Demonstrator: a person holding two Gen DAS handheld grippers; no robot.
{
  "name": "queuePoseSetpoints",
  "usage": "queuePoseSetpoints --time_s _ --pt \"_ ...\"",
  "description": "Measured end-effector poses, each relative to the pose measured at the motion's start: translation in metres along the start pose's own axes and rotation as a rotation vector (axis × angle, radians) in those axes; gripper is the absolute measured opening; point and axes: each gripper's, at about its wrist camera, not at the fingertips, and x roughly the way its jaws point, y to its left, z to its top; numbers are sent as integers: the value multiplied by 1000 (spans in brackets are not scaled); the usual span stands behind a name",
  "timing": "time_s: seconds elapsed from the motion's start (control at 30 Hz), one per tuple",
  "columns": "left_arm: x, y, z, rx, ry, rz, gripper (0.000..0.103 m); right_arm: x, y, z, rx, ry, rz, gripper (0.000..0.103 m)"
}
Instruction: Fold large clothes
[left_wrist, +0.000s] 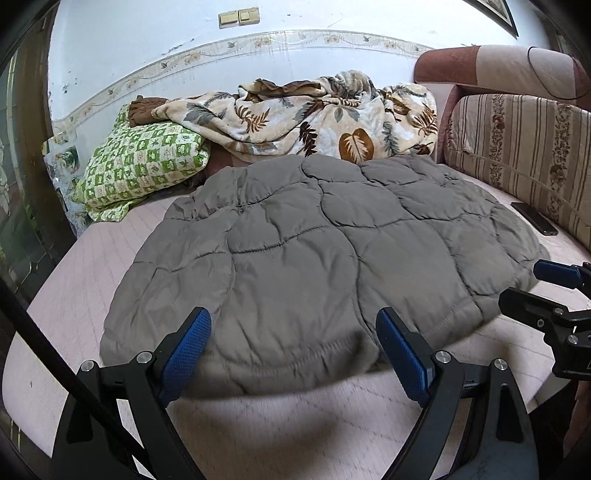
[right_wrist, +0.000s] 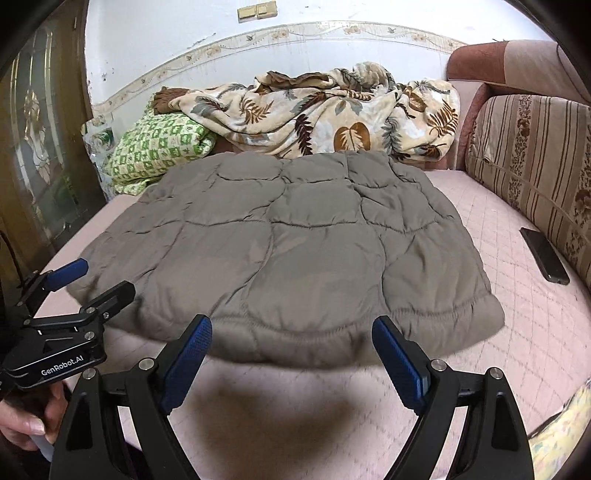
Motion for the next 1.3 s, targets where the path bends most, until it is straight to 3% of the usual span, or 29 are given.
queuePoseSetpoints --time_s 0.23,0.5,1.3 --pt "-34 8 -24 -100 53 -10 90 -34 7 -19 -5 -29 42 91" --pt "-64 17 -48 -140 71 27 90 -55 14 -37 -16 -25 85 91" --pt "-75 11 -54 -110 76 56 90 -69 25 -51 -22 -12 111 91"
